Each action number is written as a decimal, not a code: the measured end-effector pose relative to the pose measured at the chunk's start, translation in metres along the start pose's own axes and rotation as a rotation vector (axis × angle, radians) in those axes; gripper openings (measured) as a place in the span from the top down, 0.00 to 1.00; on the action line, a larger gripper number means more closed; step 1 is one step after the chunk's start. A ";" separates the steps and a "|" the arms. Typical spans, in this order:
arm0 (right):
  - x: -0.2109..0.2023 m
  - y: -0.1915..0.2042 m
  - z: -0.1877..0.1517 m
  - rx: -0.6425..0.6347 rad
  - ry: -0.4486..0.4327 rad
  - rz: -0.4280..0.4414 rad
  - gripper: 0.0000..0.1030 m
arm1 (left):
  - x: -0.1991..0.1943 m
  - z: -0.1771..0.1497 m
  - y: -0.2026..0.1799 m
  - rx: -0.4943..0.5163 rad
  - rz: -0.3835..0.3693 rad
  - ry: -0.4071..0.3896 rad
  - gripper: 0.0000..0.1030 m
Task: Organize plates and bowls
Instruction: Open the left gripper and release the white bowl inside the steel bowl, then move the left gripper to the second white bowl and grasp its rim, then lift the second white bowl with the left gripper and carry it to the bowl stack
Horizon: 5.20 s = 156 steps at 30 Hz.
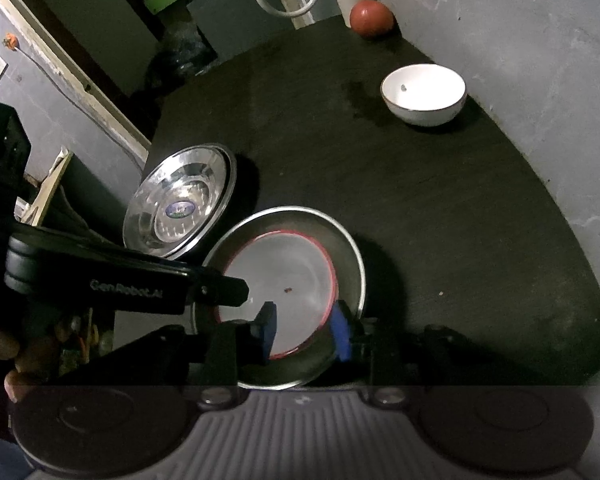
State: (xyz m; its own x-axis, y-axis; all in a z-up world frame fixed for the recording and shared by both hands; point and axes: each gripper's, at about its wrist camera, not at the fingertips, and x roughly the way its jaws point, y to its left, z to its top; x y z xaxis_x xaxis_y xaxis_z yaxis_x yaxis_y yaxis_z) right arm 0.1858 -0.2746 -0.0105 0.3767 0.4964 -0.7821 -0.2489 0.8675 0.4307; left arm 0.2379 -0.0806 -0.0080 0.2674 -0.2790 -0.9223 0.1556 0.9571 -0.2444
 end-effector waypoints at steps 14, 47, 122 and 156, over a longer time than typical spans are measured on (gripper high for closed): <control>-0.030 -0.015 0.001 0.047 -0.129 -0.017 0.33 | -0.025 0.017 0.004 -0.001 0.052 -0.115 0.28; 0.055 -0.114 0.083 0.480 -0.411 -0.096 0.02 | 0.097 0.188 -0.010 0.074 0.104 -0.178 0.01; -0.017 -0.027 0.048 0.141 -0.407 0.025 0.82 | -0.032 0.068 -0.003 0.013 -0.136 -0.297 0.93; -0.037 -0.004 -0.020 0.022 -0.262 0.073 0.80 | -0.037 -0.005 0.002 -0.022 -0.136 -0.236 0.93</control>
State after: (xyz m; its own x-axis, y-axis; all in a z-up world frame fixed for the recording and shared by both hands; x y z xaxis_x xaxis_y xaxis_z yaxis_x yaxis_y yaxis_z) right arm 0.1549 -0.2971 0.0075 0.5770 0.5469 -0.6067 -0.2655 0.8280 0.4939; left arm 0.2233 -0.0676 0.0238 0.4604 -0.4128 -0.7859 0.1853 0.9105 -0.3696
